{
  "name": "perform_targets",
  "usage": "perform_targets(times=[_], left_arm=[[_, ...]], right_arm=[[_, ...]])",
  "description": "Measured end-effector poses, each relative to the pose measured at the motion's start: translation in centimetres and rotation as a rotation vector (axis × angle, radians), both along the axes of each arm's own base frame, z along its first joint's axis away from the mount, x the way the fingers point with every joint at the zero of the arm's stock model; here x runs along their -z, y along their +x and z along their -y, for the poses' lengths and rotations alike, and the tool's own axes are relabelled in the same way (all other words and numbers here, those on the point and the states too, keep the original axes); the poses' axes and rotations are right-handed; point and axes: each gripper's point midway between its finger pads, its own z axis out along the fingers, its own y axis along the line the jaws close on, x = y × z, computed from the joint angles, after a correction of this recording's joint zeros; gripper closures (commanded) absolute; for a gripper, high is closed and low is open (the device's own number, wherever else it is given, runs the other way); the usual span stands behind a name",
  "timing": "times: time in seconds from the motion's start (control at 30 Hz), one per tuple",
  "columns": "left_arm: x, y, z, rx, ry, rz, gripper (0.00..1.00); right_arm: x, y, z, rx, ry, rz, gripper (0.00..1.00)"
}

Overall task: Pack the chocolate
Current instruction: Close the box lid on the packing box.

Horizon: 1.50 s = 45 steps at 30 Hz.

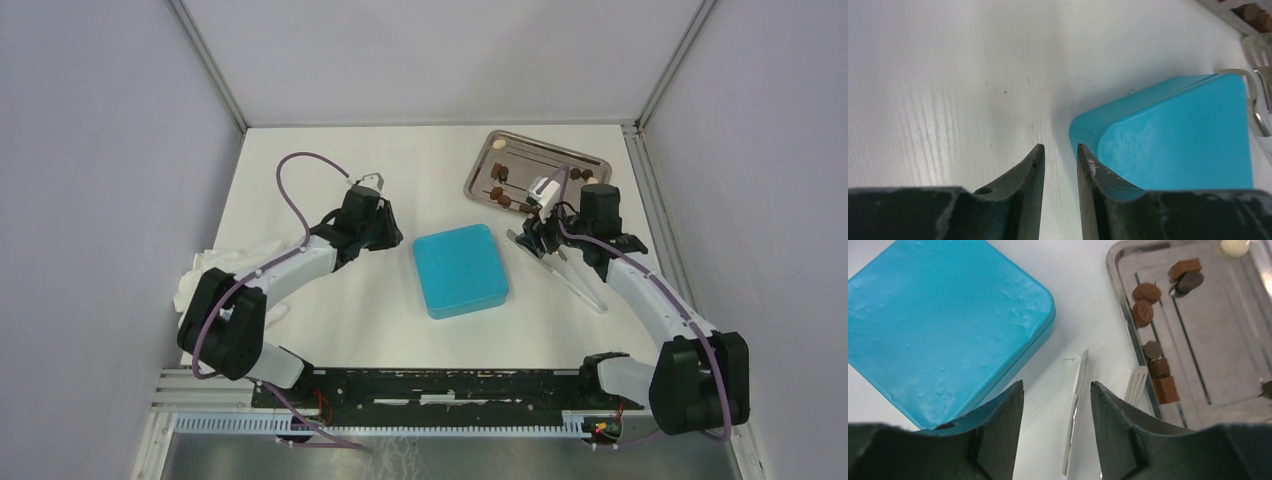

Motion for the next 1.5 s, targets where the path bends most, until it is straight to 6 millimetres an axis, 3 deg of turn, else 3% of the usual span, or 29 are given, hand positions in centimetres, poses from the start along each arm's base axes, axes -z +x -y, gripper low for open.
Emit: perform_targets(times=[0.2,0.3,0.33,0.57,0.77,0.93,1.1,1.23,1.5], left_arm=[[1.9,1.1,-0.5,-0.015,0.096,-0.068,0.63],[2.1,2.1,0.0,-0.017,0.106,-0.076,0.63],[2.8,2.5,0.2,-0.016,0.116,-0.092,0.63],[5.1,2.2,0.7,0.008,0.130,-0.154,0.63],[5.6,1.6,1.1,0.014,0.156,-0.151,0.62],[7.1,-1.1,-1.4,-0.022,0.231,-0.177,0.62],[6.0,-2.8,-2.6,-0.032,0.236,-0.162,0.62],[4.9,-3.4,-1.2,-0.011,0.222,-0.127,0.62],[5.5,-4.2,3.1,0.072,0.259,-0.140,0.62]], right_arm=[[4.2,0.3,0.6,0.023,-0.049,-0.121,0.60],[7.1,-0.3,0.6,0.018,-0.080,-0.226,0.61],[9.3,-1.1,0.3,0.004,-0.119,-0.306,0.61],[11.9,-2.1,-1.1,-0.049,-0.208,-0.373,0.61],[12.4,-2.6,-1.5,-0.064,-0.227,-0.392,0.61],[12.4,-2.8,-2.0,-0.083,-0.228,-0.391,0.61],[12.5,-3.3,-2.5,-0.104,-0.228,-0.400,0.61],[12.5,-3.3,-2.7,-0.109,-0.222,-0.402,0.61],[12.5,-3.3,-2.6,-0.107,-0.225,-0.404,0.57]])
